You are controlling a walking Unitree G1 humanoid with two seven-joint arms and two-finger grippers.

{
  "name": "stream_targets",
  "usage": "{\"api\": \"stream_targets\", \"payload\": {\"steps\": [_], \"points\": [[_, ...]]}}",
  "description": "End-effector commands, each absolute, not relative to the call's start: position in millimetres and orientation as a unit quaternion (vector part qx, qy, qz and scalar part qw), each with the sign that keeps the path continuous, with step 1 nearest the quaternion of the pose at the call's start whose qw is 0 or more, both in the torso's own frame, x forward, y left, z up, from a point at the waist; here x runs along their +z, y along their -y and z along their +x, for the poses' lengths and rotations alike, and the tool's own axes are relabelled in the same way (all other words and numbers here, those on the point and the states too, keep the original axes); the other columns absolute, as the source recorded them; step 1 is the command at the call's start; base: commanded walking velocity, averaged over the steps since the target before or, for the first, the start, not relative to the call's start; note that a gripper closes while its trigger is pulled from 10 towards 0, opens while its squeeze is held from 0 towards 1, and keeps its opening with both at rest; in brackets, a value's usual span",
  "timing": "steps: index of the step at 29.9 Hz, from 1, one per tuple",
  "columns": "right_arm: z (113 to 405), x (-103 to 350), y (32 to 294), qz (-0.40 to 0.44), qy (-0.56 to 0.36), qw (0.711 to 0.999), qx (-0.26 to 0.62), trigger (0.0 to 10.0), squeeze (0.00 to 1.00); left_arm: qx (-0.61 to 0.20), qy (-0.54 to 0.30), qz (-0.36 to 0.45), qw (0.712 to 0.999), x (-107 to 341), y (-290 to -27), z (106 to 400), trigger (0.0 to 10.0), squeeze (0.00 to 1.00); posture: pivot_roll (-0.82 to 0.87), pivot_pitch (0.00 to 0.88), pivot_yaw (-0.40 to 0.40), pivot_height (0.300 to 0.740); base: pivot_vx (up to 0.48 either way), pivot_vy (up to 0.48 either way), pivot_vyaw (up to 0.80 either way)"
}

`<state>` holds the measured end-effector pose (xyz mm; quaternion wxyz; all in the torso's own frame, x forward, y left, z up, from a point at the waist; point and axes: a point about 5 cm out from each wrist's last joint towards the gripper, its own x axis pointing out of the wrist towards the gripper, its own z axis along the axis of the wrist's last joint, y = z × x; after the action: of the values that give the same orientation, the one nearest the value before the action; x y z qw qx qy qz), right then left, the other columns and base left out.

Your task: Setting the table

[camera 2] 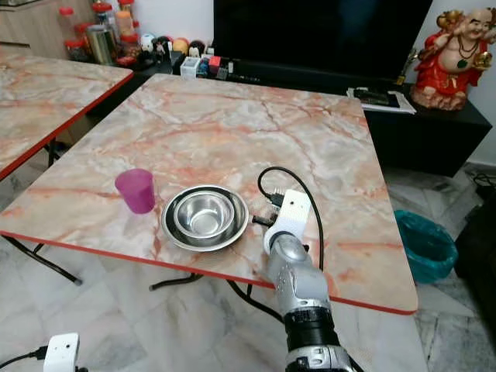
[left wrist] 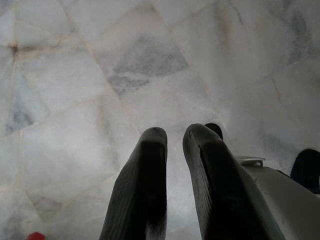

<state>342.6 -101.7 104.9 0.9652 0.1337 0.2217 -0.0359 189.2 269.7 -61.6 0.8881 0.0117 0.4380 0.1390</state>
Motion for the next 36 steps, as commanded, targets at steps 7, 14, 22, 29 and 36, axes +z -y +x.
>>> {"api": "stream_targets", "payload": {"steps": [7,14,22,29,36], "points": [[346.2,105.2,93.6,0.138,-0.221,0.965,-0.019,10.0,0.00,0.144,-0.450,0.006,0.881,-65.9,-267.9,182.6,10.0,0.00,-0.02,0.089,-0.089,0.740,0.000,0.000,0.00],[343.8,93.6,85.9,0.131,-0.237,0.963,-0.005,10.0,0.00,0.145,-0.452,0.003,0.880,-66.6,-267.3,181.9,10.0,0.00,-0.02,0.090,-0.098,0.740,0.000,0.000,0.00],[344.7,89.2,86.1,0.129,-0.241,0.962,-0.010,10.0,0.00,0.145,-0.452,0.003,0.880,-66.8,-266.8,181.7,10.0,0.00,-0.02,0.088,-0.098,0.740,0.000,0.000,0.00],[346.3,87.7,88.5,0.130,-0.239,0.962,-0.018,10.0,0.00,0.145,-0.451,0.005,0.880,-66.9,-266.7,181.6,10.0,0.00,-0.02,0.082,-0.097,0.740,0.000,0.000,0.00],[348.2,87.5,88.4,0.133,-0.236,0.962,-0.022,10.0,0.00,0.145,-0.452,0.005,0.880,-66.9,-266.6,181.5,10.0,0.00,-0.01,0.079,-0.096,0.740,0.000,0.000,0.00]]}}
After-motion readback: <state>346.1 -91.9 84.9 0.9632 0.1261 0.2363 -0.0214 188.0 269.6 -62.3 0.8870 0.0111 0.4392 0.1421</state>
